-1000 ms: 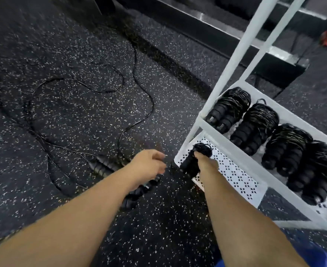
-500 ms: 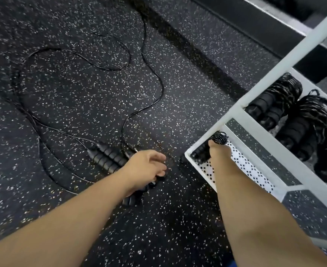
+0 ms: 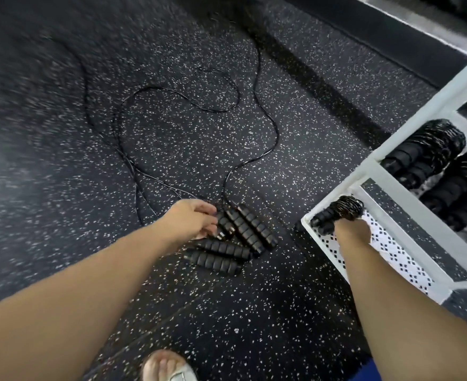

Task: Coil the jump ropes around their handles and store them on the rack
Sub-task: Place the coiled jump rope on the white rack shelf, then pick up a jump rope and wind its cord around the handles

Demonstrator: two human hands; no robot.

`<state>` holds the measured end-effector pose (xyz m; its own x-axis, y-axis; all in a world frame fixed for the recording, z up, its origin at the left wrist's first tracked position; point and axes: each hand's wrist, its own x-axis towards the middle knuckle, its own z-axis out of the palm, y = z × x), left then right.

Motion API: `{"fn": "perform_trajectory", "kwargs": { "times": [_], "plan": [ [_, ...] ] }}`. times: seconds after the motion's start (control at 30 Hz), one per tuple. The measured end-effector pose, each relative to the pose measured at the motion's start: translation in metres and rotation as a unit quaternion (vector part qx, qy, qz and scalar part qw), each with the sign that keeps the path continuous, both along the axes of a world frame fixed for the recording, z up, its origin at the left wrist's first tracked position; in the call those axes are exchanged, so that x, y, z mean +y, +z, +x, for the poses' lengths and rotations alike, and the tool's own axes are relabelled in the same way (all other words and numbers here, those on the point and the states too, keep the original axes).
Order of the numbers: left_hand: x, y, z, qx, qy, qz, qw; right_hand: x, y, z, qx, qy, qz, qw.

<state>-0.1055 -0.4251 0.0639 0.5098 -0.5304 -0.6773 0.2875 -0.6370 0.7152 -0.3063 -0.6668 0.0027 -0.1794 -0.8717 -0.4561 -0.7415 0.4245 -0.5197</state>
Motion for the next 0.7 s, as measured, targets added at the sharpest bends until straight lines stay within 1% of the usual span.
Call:
{"fn": "perform_trajectory", "kwargs": {
  "times": [0.1,0.17,0.23,0.3,0.43,0.5,0.57,0.63,0.7],
  "plan": [
    [0.028,-0.004,0.003,0.036,0.088,0.023,0.995,0.024,0.017,-0.002,0.021,0.006,0.003,1.0],
    [0.04,-0.017,-0.003,0.062,0.124,0.049,0.989,0.042,0.021,0.0,-0.021,0.033,0.019,0.999],
    [0.047,-0.031,-0.014,0.087,0.147,0.075,0.982,0.062,0.012,0.006,-0.1,0.075,0.031,0.992],
    [0.048,-0.045,-0.026,0.114,0.162,0.096,0.976,0.083,0.004,0.018,-0.16,0.098,0.06,0.98],
    [0.044,-0.071,-0.039,0.152,0.202,0.12,0.96,0.112,-0.013,0.053,-0.194,0.165,0.143,0.956],
    [0.04,-0.086,-0.041,0.175,0.228,0.121,0.95,0.119,-0.025,0.069,-0.175,0.22,0.153,0.947],
    [0.037,-0.101,-0.042,0.195,0.268,0.109,0.937,0.124,-0.036,0.081,-0.114,0.308,0.145,0.934],
    [0.034,-0.115,-0.042,0.203,0.309,0.097,0.924,0.127,-0.046,0.091,-0.041,0.397,0.129,0.908],
    [0.032,-0.129,-0.041,0.203,0.329,0.097,0.917,0.133,-0.056,0.099,0.031,0.468,0.121,0.875]
  ]
}}
